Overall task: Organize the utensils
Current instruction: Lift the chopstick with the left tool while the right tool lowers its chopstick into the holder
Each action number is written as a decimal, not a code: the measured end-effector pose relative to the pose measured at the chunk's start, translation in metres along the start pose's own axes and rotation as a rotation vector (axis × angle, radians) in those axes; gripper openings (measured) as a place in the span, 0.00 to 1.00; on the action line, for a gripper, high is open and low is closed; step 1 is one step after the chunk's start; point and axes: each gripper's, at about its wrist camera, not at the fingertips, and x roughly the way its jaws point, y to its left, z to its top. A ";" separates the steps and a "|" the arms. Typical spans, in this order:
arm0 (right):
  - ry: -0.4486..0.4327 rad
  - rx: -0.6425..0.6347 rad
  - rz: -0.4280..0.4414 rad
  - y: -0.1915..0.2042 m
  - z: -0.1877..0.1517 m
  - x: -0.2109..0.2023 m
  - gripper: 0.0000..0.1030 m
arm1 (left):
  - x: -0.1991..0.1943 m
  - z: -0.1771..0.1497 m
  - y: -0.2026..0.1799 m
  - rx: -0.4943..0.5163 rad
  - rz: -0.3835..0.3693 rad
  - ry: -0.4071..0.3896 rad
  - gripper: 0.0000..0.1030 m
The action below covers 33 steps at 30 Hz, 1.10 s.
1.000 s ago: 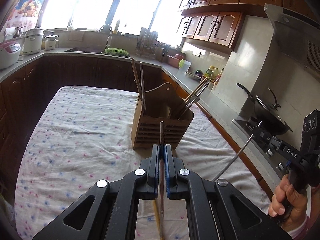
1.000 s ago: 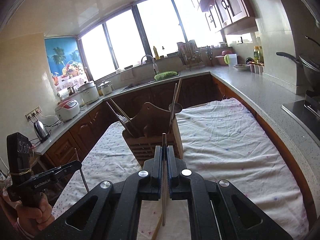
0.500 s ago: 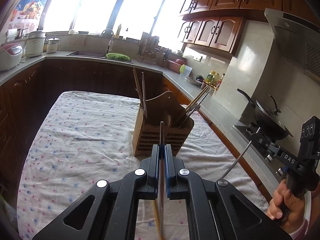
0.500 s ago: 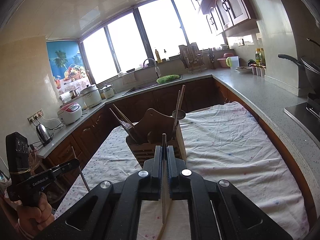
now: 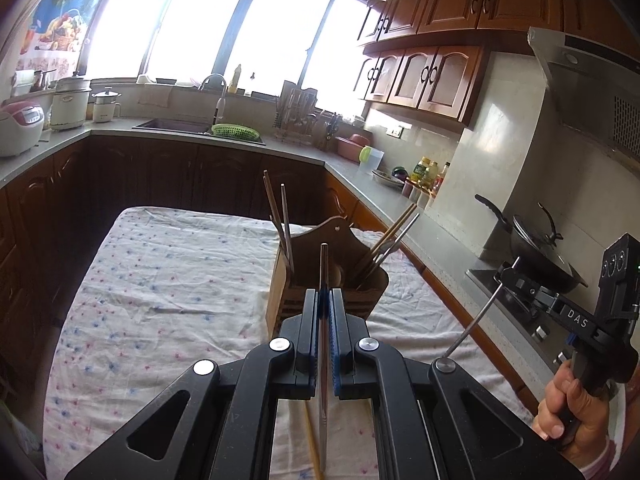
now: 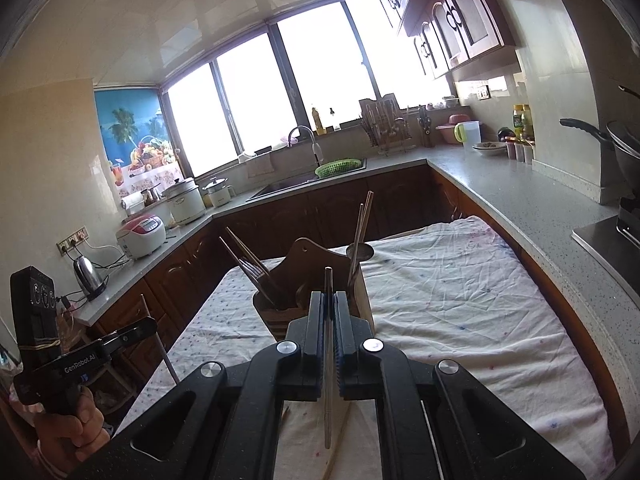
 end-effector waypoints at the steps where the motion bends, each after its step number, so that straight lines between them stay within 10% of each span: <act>1: -0.006 -0.001 0.001 0.000 0.004 0.001 0.04 | 0.001 0.003 0.000 0.000 0.001 -0.009 0.03; 20: -0.177 0.010 0.003 -0.002 0.094 0.047 0.04 | 0.051 0.077 -0.004 0.020 0.018 -0.231 0.03; 33: -0.171 0.018 -0.007 -0.013 0.087 0.092 0.04 | 0.130 0.054 -0.003 0.010 0.109 -0.282 0.03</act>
